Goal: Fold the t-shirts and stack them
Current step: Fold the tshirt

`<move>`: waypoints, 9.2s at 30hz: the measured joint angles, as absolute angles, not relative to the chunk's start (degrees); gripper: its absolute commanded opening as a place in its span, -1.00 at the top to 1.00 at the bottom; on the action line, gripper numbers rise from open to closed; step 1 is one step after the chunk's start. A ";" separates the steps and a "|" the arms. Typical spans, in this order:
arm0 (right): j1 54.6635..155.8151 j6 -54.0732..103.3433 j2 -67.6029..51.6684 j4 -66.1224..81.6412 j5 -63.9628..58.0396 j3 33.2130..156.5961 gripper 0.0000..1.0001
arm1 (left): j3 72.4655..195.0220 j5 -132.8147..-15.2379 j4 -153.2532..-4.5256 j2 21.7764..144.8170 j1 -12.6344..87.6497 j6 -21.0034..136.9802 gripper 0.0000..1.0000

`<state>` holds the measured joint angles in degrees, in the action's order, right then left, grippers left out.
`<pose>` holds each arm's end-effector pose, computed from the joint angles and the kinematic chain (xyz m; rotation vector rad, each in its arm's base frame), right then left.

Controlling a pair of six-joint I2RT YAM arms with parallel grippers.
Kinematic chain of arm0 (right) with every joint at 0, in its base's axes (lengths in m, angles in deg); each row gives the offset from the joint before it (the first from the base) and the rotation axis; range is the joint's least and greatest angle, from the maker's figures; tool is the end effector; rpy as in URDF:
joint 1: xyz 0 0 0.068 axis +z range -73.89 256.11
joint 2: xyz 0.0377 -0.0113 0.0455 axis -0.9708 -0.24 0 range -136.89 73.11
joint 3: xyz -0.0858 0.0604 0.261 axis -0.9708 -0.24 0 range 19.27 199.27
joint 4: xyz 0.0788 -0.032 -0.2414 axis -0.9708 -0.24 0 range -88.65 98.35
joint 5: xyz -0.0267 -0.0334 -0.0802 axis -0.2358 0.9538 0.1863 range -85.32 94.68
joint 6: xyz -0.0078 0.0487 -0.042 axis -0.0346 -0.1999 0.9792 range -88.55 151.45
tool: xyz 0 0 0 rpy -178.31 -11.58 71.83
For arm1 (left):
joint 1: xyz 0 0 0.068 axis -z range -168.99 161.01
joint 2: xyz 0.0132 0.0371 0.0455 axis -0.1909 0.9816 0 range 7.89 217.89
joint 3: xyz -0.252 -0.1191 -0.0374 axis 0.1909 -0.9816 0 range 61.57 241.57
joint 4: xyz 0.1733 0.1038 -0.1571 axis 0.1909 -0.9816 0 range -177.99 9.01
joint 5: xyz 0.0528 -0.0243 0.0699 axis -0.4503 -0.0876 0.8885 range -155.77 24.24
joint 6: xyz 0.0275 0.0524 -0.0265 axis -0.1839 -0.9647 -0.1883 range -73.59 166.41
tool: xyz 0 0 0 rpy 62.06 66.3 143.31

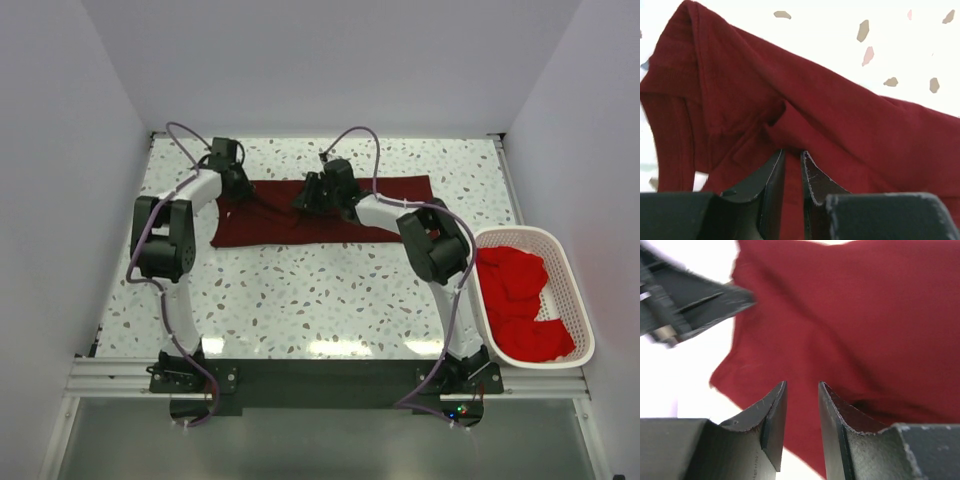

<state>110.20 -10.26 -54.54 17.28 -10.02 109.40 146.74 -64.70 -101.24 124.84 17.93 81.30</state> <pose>0.4241 0.3024 0.1726 -0.0222 2.2347 1.0394 0.4519 -0.0539 0.1834 -0.6122 2.4253 -0.2852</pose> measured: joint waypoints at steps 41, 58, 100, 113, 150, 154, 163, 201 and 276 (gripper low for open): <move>100.36 17.65 -38.83 -10.98 13.96 96.20 -0.23 | 123.55 -62.74 -104.57 109.69 16.37 83.18 0.21; 129.85 3.05 -21.69 -14.96 -0.66 73.14 -0.24 | 152.64 -57.14 -113.02 130.26 14.17 73.37 0.07; 110.92 3.20 -71.72 -1.45 -12.29 137.81 -0.07 | 100.36 -54.93 -102.05 62.74 14.39 71.45 -1.00; 96.80 1.52 -71.87 -2.41 -12.88 140.67 -0.22 | 100.34 -64.81 -99.69 69.25 14.67 69.57 -1.00; 106.20 1.17 -3.59 -23.68 -7.03 56.88 0.13 | 95.77 -71.70 -102.80 82.65 51.28 90.09 -0.26; 106.48 0.34 -4.53 -22.41 -7.55 56.15 0.15 | 95.79 -72.11 -101.44 83.48 52.07 90.66 -0.22; 106.59 -0.98 -4.95 -19.13 -9.89 54.95 0.32 | 97.08 -73.69 -99.47 86.65 54.27 91.36 -0.04; 112.38 -3.12 9.30 -35.50 -8.25 55.91 1.00 | 93.89 -75.79 -114.58 76.38 61.77 98.66 1.00; 111.05 6.78 -28.95 8.19 2.44 74.14 0.85 | 110.85 -56.40 -91.95 102.52 54.30 88.84 0.56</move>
